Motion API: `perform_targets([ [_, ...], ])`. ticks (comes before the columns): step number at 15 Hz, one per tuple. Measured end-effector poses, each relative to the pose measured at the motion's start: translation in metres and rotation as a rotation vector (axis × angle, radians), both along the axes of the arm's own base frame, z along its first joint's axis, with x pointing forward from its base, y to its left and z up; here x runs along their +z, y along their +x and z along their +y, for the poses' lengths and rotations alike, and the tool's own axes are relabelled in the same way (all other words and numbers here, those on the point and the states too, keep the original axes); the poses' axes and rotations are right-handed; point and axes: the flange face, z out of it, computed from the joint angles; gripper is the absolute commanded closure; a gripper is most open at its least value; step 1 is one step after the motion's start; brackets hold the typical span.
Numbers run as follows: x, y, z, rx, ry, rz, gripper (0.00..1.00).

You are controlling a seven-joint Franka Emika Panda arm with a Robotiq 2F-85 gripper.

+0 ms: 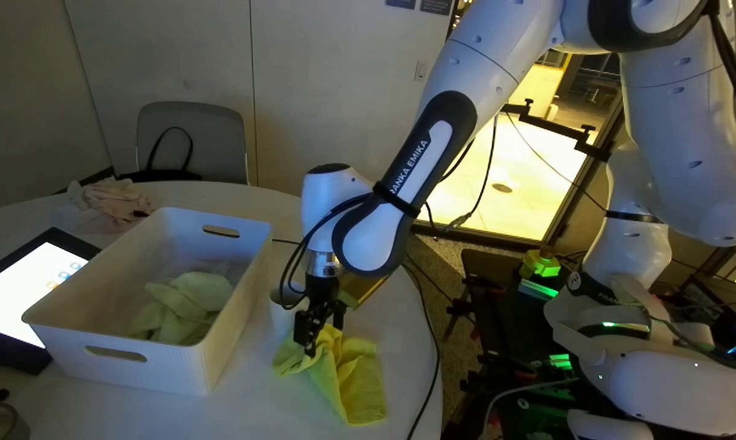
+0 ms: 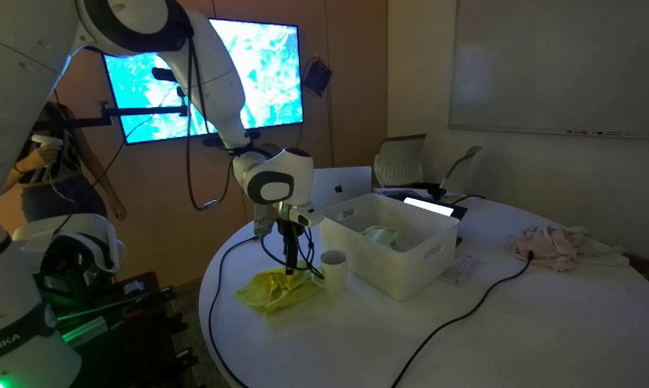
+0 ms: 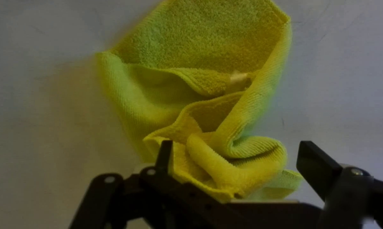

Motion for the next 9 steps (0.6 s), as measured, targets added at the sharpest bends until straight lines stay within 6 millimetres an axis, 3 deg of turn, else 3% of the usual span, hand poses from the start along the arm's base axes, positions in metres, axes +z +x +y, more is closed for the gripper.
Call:
perform_targets([
  [2,-0.005,0.004,0.001,-0.001,0.001,-0.009,0.32],
  [9,-0.010,0.018,0.010,0.012,0.011,-0.036,0.87],
])
